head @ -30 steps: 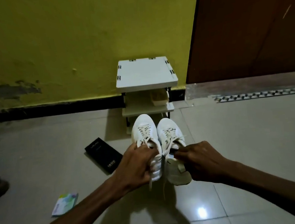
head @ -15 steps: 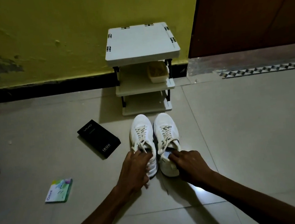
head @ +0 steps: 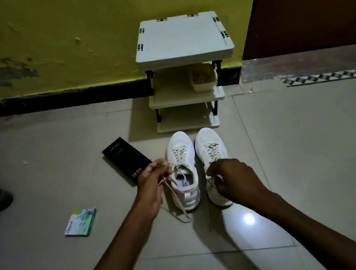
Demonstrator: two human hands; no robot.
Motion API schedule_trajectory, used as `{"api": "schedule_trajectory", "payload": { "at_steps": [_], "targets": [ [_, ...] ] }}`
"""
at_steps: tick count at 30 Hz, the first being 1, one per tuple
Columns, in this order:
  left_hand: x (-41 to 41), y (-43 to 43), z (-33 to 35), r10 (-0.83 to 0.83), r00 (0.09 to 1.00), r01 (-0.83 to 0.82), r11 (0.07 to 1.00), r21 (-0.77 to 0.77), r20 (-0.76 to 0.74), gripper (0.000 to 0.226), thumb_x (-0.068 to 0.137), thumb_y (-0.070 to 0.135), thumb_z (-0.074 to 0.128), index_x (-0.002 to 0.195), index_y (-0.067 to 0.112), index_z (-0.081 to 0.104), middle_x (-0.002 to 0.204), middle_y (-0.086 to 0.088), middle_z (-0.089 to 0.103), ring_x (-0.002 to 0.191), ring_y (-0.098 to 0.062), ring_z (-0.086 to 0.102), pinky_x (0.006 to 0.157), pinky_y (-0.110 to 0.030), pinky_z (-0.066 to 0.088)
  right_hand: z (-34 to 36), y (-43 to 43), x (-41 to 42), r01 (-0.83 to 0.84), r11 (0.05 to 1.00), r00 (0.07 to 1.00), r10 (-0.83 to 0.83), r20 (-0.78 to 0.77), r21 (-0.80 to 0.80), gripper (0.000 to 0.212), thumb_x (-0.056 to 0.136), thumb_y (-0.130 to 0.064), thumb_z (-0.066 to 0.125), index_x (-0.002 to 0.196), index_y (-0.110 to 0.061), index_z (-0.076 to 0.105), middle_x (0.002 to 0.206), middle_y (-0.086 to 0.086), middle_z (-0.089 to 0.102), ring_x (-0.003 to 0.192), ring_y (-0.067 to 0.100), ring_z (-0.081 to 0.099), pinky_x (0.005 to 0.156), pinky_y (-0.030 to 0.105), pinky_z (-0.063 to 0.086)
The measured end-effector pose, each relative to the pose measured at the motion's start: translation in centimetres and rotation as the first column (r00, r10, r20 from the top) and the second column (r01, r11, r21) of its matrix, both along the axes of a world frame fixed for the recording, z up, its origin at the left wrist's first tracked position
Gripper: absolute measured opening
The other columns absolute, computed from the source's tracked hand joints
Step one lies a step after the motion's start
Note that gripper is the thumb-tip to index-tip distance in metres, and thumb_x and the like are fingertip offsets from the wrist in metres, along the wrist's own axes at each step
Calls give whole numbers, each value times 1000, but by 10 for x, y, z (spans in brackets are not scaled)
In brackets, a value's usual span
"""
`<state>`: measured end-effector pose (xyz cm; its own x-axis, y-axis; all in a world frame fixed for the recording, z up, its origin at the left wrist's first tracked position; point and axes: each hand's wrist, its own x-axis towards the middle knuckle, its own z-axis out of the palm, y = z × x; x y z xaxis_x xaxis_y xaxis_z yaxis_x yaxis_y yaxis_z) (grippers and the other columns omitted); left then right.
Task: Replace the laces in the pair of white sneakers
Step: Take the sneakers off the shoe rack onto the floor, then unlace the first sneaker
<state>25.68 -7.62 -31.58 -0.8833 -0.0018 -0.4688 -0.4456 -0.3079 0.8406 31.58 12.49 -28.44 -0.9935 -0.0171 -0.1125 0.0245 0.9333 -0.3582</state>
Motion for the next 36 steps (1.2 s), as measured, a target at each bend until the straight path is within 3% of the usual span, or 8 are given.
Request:
{"api": "schedule_trajectory", "payload": {
  "at_steps": [3,5,8,11,21,25,28,36],
  "targets": [
    [-17,-10,11,145,989,-143,984,105,-13,10,96,7,53,100,14,59,84,-4,68,72,-12,64,69,-26,51,-5,-13,-14,-8,995,1000,6,-20,-101,21,88,-20,57,106,-24,67,104,0,68,96,23,64,76,27,47],
    [-22,-15,8,71,986,-106,966,-234,-154,16,98,12,53,113,14,54,105,-9,65,88,-15,62,75,-24,49,-10,-22,-26,-18,994,1000,16,-24,-107,24,87,-17,56,109,-21,67,103,2,68,97,24,64,77,30,50],
    [-23,-17,-8,-212,917,-156,588,-794,-337,26,92,17,63,117,16,56,123,-9,53,111,-24,53,91,-31,46,-18,-33,-42,-53,991,998,50,-28,-124,38,85,-18,60,123,-24,58,113,3,64,102,27,62,81,35,51],
    [-22,-16,-20,-427,843,-176,355,-918,-326,15,84,17,70,97,21,66,113,-3,55,110,-26,50,95,-41,44,-22,-42,-54,-102,990,994,99,-37,-97,44,83,-23,66,125,-25,55,116,4,58,99,30,61,79,37,51],
    [-16,7,-37,-548,793,-21,413,-911,-267,21,84,20,67,104,26,68,101,4,62,93,-17,61,80,-37,53,-29,-46,-70,-62,994,996,68,64,-89,29,85,-35,66,101,-12,59,102,9,55,91,31,59,77,39,50],
    [-19,6,-38,-517,794,-36,484,-874,-319,10,87,18,66,94,25,68,94,5,60,84,-15,61,74,-38,54,-15,-31,-76,-51,968,954,121,275,-247,43,96,-47,51,69,-14,53,72,6,56,72,19,55,64,31,38],
    [-21,6,-39,-519,795,-7,509,-861,-313,11,88,10,62,90,20,68,93,1,57,84,-19,61,74,-38,53,11,-22,-73,-6,930,969,96,227,-368,52,95,-54,48,76,-9,67,74,7,64,68,12,55,61,24,39],
    [-25,10,11,-600,795,334,551,-764,-85,40,105,32,33,77,18,59,102,-16,63,95,-24,57,85,-32,43,58,-12,-55,214,657,973,-80,215,-723,49,94,-55,49,70,-15,65,50,-13,49,42,3,37,44,18,28]
  ]
}}
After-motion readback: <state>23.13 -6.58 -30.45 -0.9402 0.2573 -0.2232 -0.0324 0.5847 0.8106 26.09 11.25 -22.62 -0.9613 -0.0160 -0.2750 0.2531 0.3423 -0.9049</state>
